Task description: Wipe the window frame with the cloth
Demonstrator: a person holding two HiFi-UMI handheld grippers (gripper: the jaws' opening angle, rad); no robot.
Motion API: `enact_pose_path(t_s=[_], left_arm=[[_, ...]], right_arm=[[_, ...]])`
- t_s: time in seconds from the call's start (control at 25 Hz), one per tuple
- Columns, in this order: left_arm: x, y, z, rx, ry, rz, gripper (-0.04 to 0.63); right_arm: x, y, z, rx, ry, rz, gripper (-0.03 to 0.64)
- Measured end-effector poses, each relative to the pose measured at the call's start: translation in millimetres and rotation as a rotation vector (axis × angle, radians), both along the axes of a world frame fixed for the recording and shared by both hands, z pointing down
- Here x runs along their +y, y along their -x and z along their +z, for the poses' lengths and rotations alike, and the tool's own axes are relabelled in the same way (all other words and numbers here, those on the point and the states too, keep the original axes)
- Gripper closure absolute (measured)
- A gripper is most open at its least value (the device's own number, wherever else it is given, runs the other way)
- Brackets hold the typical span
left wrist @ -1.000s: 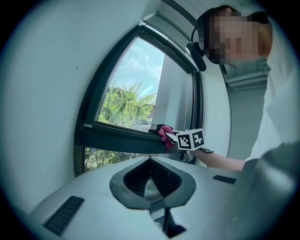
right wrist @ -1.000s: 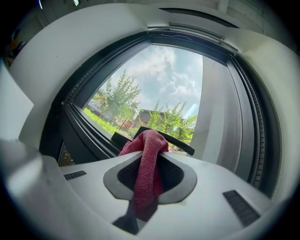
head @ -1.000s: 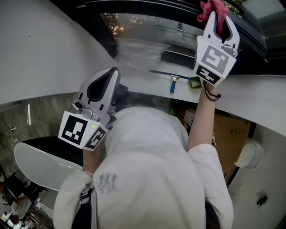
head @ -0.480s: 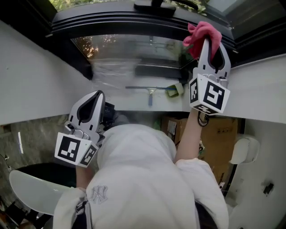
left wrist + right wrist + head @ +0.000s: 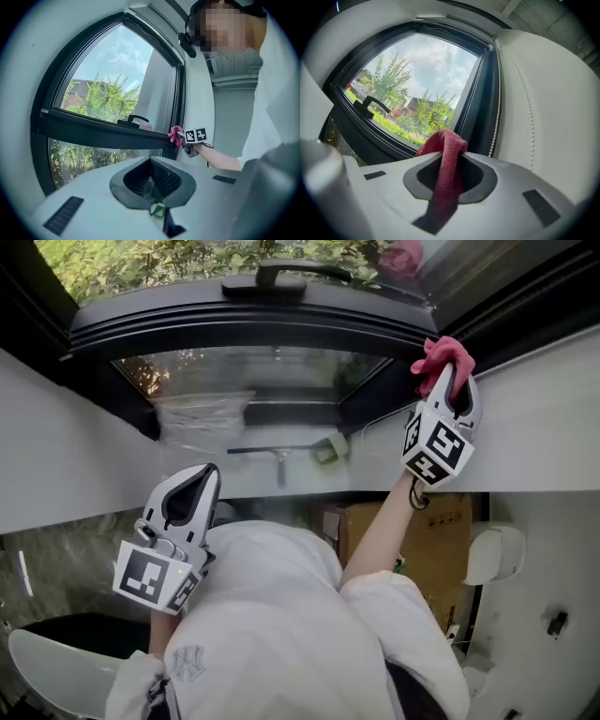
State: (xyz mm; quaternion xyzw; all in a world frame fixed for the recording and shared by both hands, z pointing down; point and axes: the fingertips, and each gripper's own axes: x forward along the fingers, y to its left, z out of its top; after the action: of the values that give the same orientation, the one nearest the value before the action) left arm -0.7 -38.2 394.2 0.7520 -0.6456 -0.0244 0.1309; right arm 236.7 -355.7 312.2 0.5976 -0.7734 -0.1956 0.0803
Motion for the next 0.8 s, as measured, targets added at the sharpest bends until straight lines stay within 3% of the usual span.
enact_pose_path(t_s=[0.36,0.8], left_arm=[[8.9,33.6,5.2,-0.003,0.024,-0.133,0.586],[-8.1,31.8,4.7,-0.015,0.022,-0.121,0.586]], right_arm=[[-24.6,29.7,37.4,0.052,0.079,-0.034,0.557],[-34.6,31.6,42.9,0.026,0.091,-0.043,0.557]])
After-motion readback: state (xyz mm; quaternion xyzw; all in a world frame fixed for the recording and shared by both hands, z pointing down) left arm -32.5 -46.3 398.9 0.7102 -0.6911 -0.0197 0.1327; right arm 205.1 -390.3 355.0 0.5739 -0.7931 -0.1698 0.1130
